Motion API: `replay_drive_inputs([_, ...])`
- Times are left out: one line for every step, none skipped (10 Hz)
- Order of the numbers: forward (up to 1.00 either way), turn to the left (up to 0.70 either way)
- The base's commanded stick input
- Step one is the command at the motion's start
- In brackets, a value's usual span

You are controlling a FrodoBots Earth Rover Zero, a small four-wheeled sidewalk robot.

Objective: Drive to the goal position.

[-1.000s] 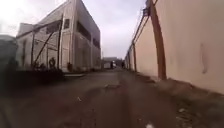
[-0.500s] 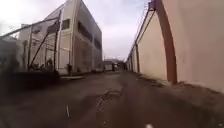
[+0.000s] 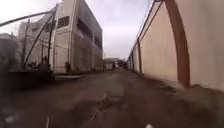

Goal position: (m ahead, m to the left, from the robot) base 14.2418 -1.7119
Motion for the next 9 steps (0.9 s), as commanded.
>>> replay_drive_inputs([1.0, 0.0])
replay_drive_inputs([1.0, 0.0])
replay_drive_inputs([1.0, 0.0])
replay_drive_inputs([1.0, 0.0])
replay_drive_inputs([1.0, 0.0])
replay_drive_inputs([1.0, 0.0])
replay_drive_inputs([1.0, 0.0])
replay_drive_inputs([1.0, 0.0])
replay_drive_inputs([1.0, 0.0])
